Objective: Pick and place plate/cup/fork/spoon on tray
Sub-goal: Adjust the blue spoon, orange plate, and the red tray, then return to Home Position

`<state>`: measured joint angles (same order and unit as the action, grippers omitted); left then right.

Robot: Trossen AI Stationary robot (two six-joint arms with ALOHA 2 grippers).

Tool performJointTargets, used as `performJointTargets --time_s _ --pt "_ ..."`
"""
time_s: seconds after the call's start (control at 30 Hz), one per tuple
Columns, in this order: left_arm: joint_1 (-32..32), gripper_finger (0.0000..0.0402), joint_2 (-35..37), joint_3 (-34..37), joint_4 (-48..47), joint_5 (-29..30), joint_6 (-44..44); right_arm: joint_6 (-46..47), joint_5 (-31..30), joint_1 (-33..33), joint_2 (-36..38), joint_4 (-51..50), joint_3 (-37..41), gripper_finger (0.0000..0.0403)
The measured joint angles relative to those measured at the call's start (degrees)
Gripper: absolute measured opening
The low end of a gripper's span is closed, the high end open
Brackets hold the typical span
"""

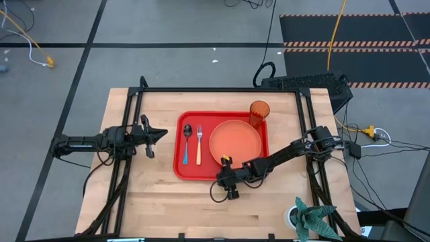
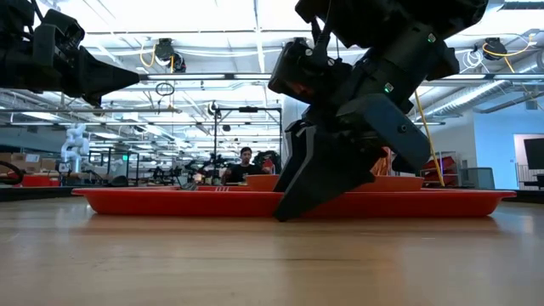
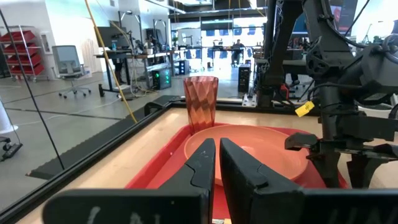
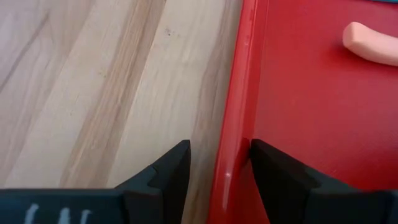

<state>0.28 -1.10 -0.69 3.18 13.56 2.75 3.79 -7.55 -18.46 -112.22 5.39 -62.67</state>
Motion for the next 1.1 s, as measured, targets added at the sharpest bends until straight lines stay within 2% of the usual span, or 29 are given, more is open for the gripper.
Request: performJointTargets --time_s 0.47,0.83,0.97,1.1 --pt "0.02 0.0028 0.0 0.0 0.0 0.0 0.01 -1.34 0.26 -0.08 0.52 1.47 0.02 0.016" --pt "-0.01 0.0028 0.0 -0.02 0.0 0.0 -0.01 -4.48 0.07 -1.45 10.52 4.7 0.02 0.016" --pt "0.01 0.0028 0.0 -0.02 -0.01 0.0 0.01 -4.01 0.26 -3.68 16.37 -0.82 0.0 0.016" --pt "-0.01 0.0028 -0.02 -0.02 -0.04 0.0 0.01 0.46 0.29 -6.14 22.19 -12.82 0.0 0.016"
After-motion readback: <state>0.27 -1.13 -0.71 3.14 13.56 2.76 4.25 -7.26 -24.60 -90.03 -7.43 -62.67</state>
